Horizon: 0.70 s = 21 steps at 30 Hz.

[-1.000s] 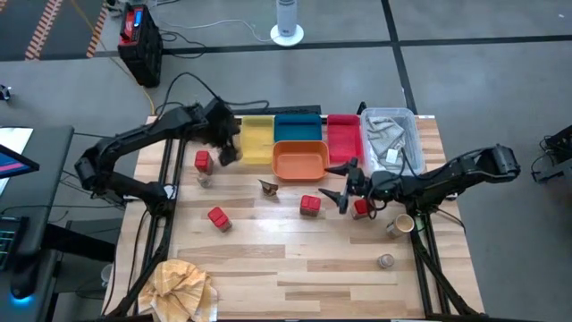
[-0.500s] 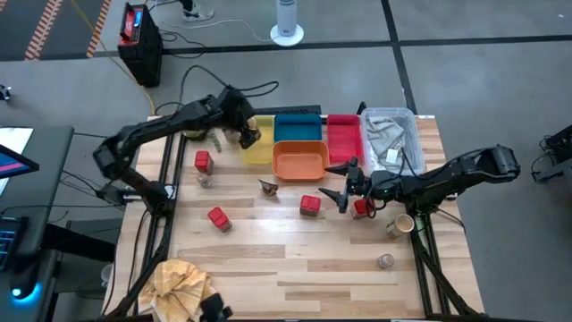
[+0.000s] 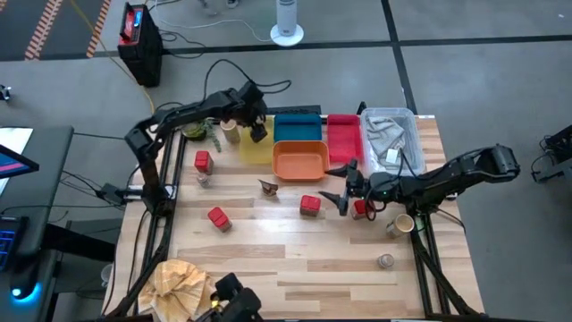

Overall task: Sort spices by type
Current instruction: Put the gold seasoning bottle into the yellow bin

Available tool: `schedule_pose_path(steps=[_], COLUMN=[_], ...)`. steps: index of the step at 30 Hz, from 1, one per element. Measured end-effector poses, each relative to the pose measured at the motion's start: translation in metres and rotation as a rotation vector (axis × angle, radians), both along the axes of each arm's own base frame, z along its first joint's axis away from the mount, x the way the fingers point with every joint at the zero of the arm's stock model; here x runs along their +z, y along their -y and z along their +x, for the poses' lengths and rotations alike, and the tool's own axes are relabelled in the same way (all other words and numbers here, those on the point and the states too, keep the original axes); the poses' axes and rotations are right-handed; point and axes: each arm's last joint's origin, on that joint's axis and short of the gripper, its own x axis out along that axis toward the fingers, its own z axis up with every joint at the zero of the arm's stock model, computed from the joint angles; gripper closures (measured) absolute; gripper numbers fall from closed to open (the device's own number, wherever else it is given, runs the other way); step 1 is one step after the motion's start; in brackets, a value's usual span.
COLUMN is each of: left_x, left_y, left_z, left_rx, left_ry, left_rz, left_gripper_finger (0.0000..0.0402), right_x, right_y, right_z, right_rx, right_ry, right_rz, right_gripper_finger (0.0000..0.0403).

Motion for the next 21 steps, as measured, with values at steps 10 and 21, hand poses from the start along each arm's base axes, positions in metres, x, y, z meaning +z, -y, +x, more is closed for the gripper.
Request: schedule_pose_path(steps=[10,21], left_x=[0.028,0.056], left_y=[0.0,0.0], left_z=[-0.001,-0.044], left_rx=[0.024,0.09], left_ry=[0.006,-0.084], left_rz=[0.057,-0.029], left_gripper_finger=[0.0023,0.002], right_x=[0.0,-0.003], right_y=[0.0,-0.001], right_z=[0.0,0.0], right_rx=[0.0,0.005], right_ry=[-0.001,-0.023], right_rz=[0.001,0.013], right_gripper_finger=[0.0024,0.0024])
